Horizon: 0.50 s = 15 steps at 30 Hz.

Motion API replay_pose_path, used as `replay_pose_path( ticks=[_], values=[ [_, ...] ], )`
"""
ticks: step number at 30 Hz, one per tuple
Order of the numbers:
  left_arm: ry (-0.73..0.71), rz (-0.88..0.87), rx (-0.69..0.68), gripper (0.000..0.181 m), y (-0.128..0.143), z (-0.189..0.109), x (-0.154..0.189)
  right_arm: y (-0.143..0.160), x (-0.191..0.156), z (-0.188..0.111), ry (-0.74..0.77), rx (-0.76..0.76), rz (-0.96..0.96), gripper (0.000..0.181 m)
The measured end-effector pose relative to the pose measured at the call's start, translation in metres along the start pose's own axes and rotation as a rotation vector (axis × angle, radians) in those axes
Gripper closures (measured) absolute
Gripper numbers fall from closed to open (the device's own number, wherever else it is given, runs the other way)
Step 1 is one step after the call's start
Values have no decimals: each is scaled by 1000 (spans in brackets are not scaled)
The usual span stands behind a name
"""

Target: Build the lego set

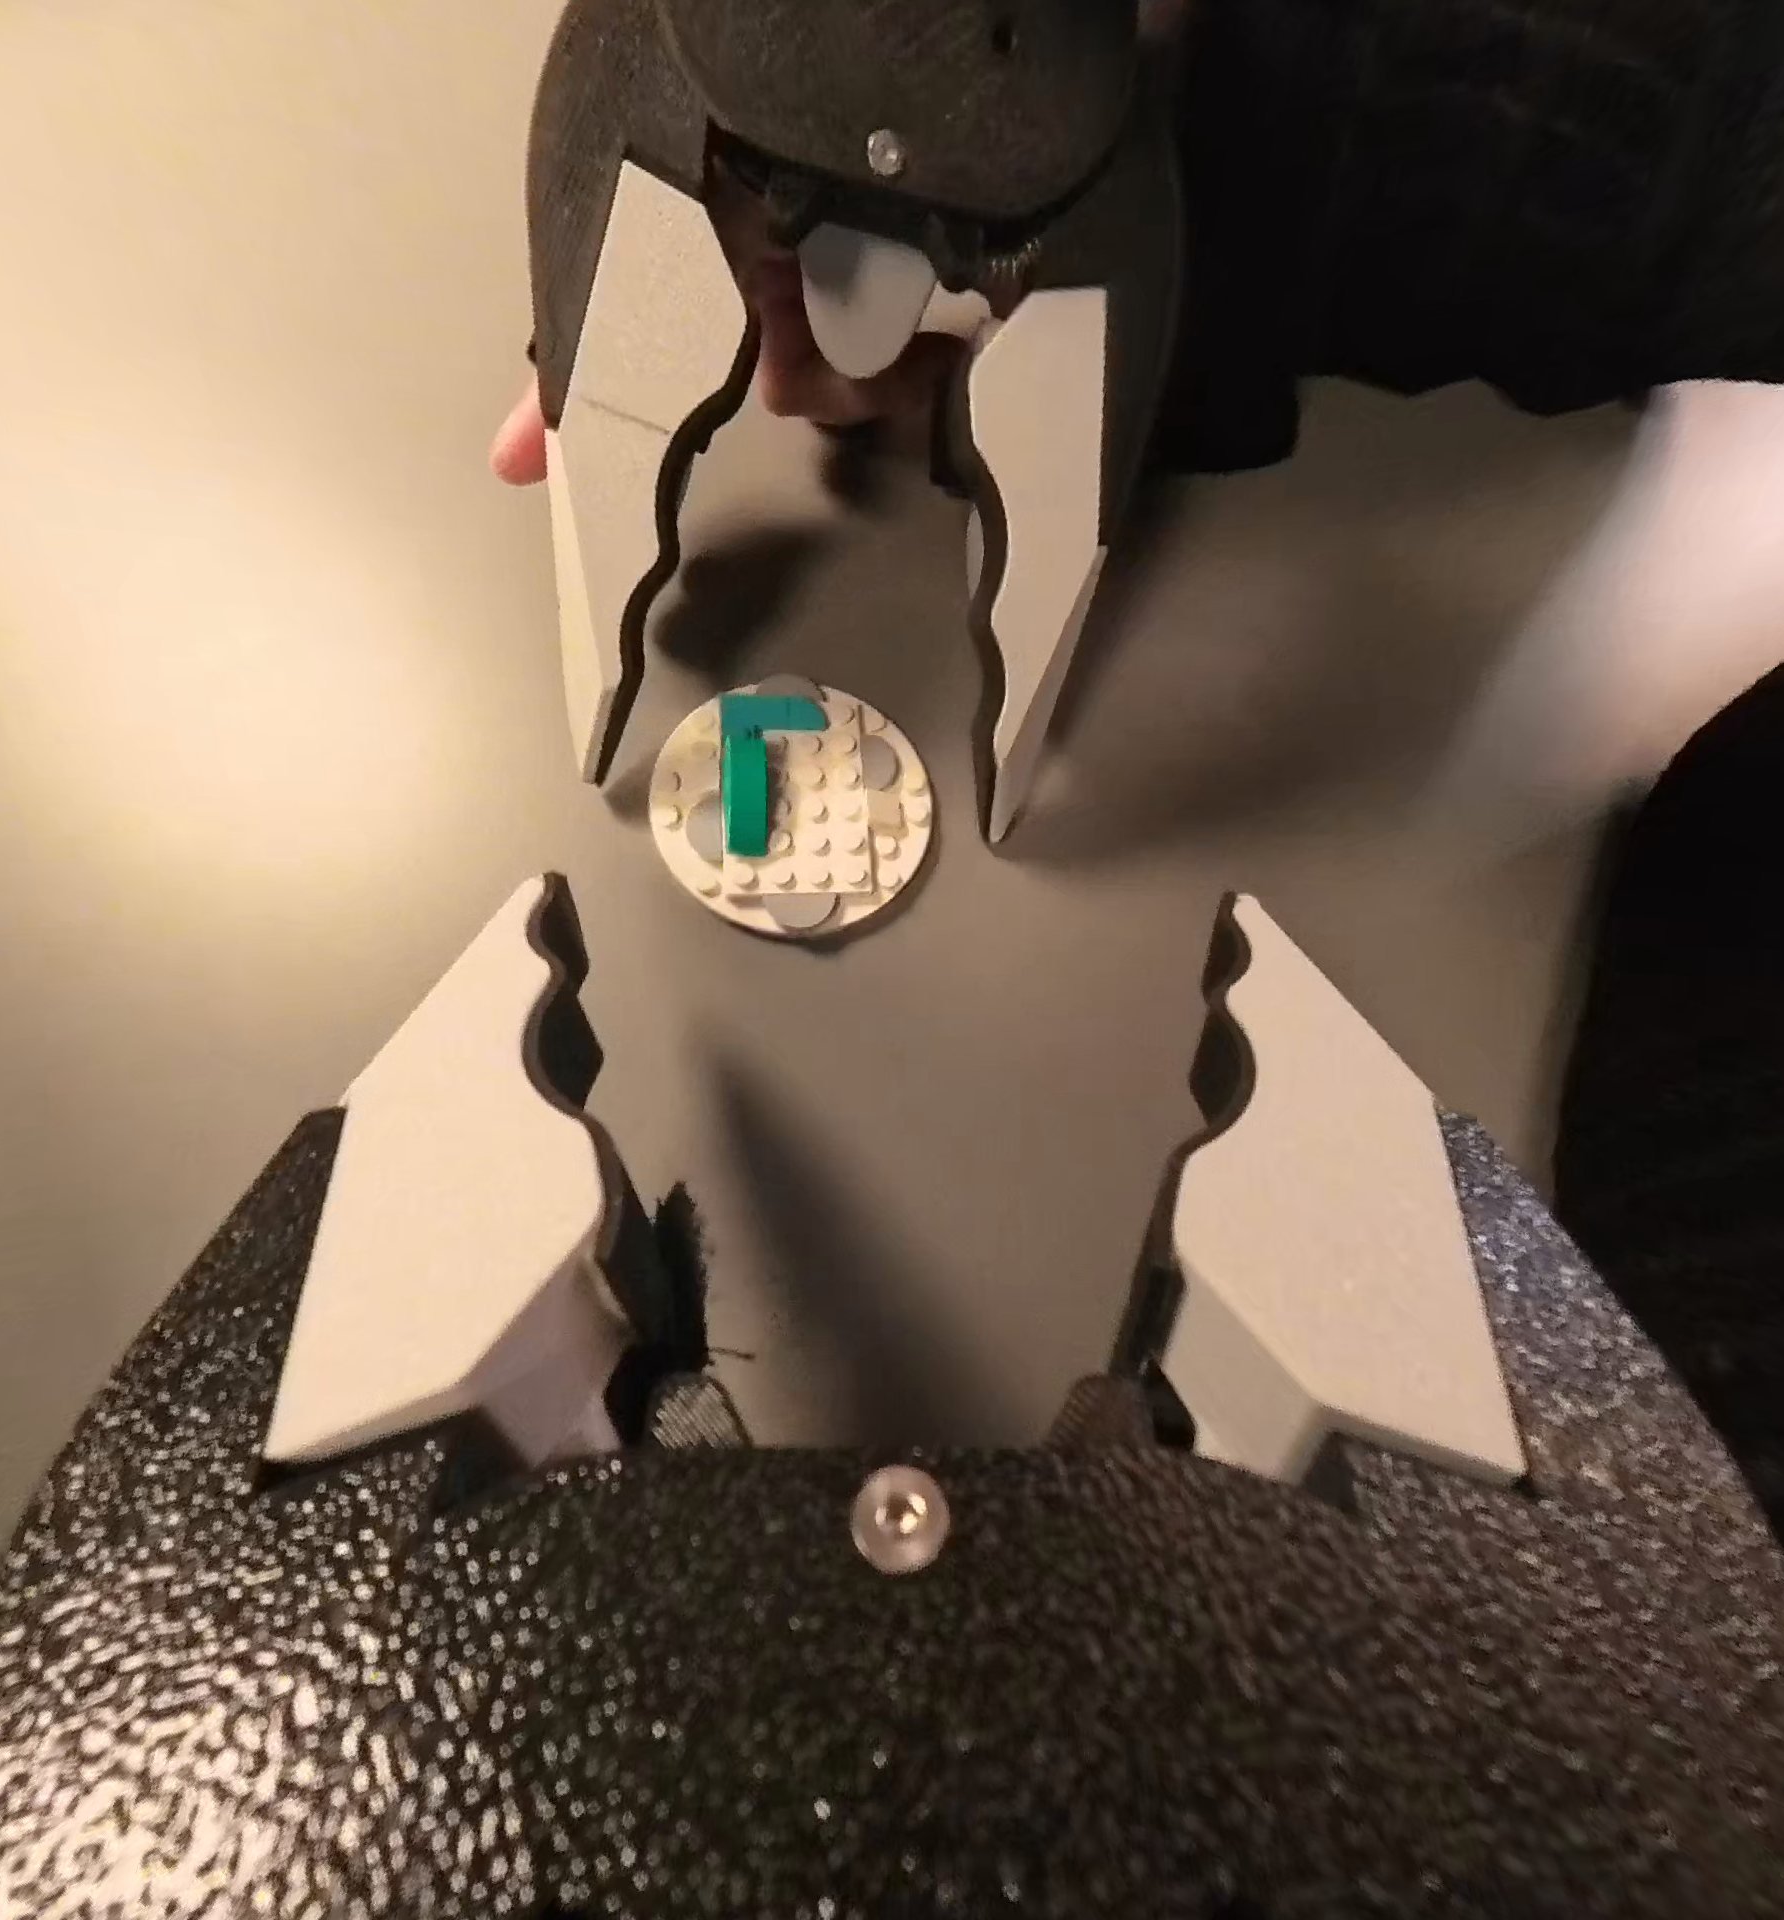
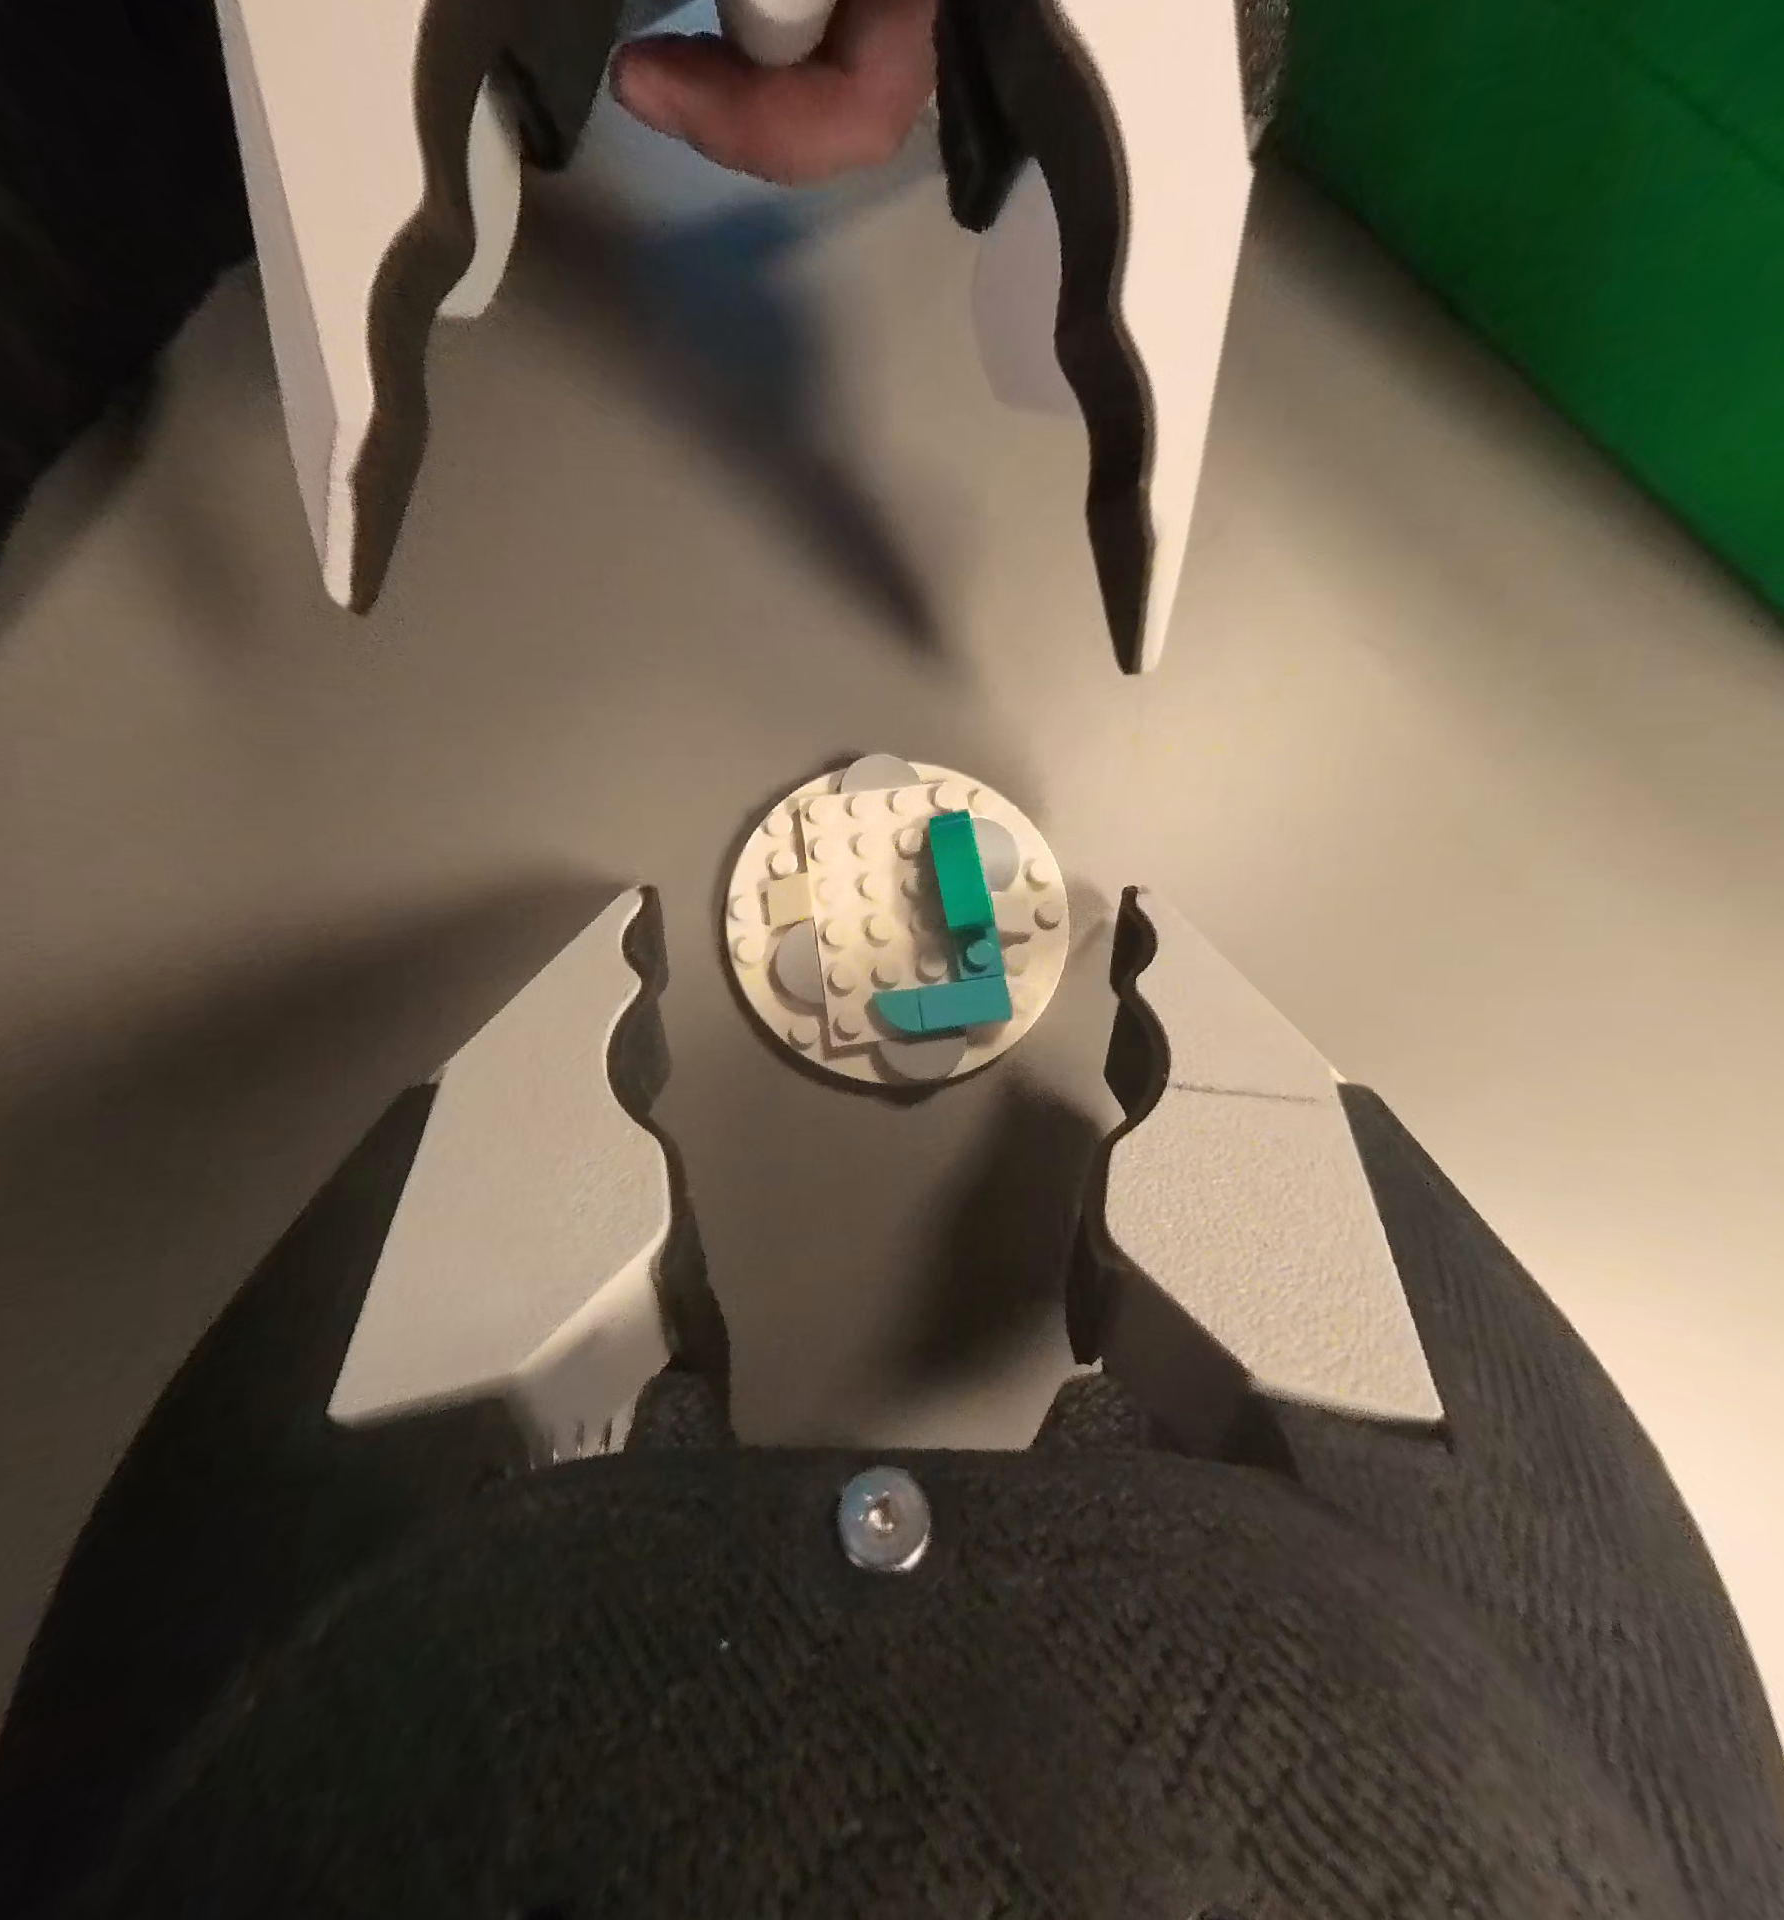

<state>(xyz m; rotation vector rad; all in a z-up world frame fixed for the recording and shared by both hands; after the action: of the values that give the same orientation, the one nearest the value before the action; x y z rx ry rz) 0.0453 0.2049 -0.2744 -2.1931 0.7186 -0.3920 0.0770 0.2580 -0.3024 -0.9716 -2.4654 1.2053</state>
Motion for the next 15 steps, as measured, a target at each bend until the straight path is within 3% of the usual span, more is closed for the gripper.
replay_pose_path(
  ticks=[4,5,8,15],
  values=[
    [5,13,16,68,2,-2,1,1,1,1,-57,-9,0,101],
    [2,36,27,77,1,-3,2,1,2,1,-56,-7,0,102],
    [-27,159,77,92,-4,-6,8,0,3,0,-54,-2,-1,117],
    [-197,453,115,95,-4,3,6,1,6,-5,-46,8,25,117]
  ],
)
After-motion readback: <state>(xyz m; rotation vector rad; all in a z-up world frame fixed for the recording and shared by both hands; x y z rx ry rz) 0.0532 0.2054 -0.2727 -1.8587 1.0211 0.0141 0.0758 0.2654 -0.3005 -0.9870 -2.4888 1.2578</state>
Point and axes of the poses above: each gripper's, where its closed fingertips meet, z out along the fingers, y out of its underside, x = y × z across the jaws, the point moved 3 cm from there along -z, back along the fingers, and after that the axes turned 10 degrees about -y, right-handed, at the moved point
